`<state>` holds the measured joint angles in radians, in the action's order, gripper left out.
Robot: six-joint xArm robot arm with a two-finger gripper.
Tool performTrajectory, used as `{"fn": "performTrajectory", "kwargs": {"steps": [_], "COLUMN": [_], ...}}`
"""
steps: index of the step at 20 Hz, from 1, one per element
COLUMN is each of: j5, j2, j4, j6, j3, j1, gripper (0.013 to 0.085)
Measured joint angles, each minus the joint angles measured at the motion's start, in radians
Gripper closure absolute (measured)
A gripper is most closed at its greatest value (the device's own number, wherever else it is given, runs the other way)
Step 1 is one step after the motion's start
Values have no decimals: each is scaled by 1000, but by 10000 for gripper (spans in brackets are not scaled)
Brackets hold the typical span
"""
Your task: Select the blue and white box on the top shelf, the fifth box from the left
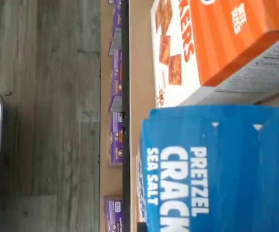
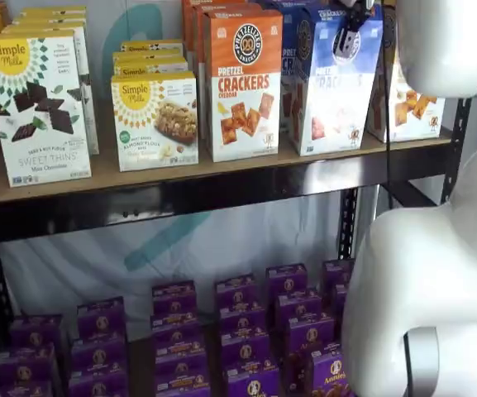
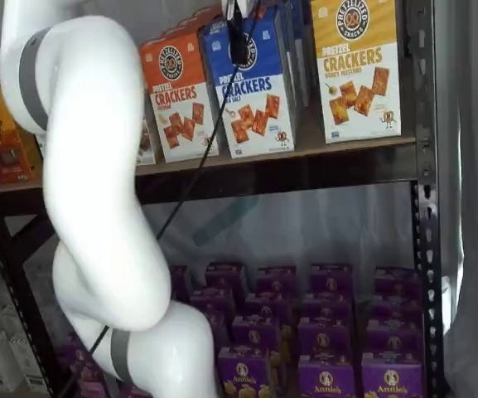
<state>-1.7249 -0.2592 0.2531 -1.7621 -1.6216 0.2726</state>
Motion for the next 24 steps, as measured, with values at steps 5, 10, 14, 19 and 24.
{"fn": "performTrajectory", "kwargs": {"steps": [5, 10, 14, 19, 24], "j5": [-34, -89, -130, -167, -178], "j2": [-20, -62, -117, -211, -272], "j4": [6, 14, 5, -31, -43], "j6": [4, 3, -4, -32, -62], "j3": [1, 20, 57, 138, 204], "j1": [3, 14, 23, 40, 65], "gripper": [450, 450, 450, 450, 450]}}
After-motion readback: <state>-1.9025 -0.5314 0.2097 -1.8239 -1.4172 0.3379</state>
